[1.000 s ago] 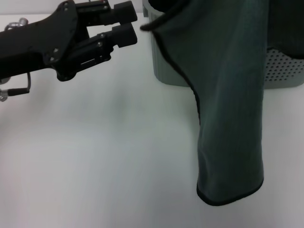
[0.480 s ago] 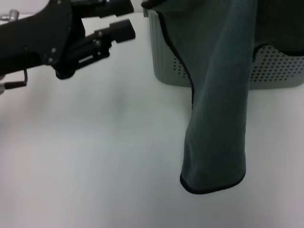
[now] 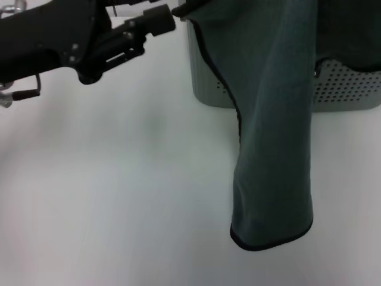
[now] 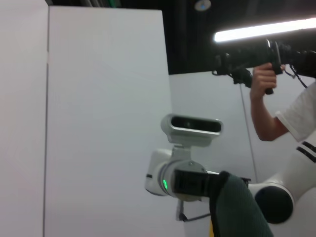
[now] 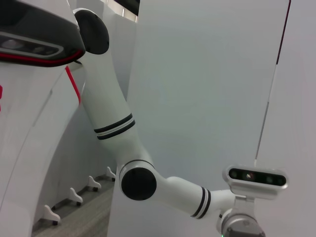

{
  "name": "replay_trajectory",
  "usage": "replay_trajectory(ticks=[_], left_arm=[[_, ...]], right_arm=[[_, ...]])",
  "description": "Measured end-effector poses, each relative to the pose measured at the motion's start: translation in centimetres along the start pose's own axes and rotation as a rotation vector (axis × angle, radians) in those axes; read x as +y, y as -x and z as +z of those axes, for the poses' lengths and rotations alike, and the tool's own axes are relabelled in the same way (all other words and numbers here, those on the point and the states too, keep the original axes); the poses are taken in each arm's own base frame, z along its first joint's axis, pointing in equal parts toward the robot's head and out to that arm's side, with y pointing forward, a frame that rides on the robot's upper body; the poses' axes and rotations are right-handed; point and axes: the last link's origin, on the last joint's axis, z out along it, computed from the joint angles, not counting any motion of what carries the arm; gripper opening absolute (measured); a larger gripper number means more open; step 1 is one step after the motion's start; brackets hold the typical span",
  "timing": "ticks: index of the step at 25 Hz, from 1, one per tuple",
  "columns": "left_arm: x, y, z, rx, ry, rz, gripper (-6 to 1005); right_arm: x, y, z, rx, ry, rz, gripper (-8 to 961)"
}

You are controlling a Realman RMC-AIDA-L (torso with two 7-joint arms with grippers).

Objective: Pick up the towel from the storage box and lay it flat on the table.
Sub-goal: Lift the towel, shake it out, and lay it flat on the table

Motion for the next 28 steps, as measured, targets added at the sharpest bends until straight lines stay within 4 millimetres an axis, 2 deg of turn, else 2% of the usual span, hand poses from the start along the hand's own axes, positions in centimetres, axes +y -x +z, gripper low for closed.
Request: replay_trajectory(ticks=[18, 28], left_arm=[[-0.5, 1.2, 2.4, -0.020, 0.014, -0.015, 330], [-0.5, 1.2, 2.4, -0.018, 0.013, -0.026, 324]], right_arm=[[0.0, -0.1, 0.3, -0.005, 0.009, 0.001, -1], [0.1, -0.1, 0.2, -0.006, 0.005, 0.003, -1]])
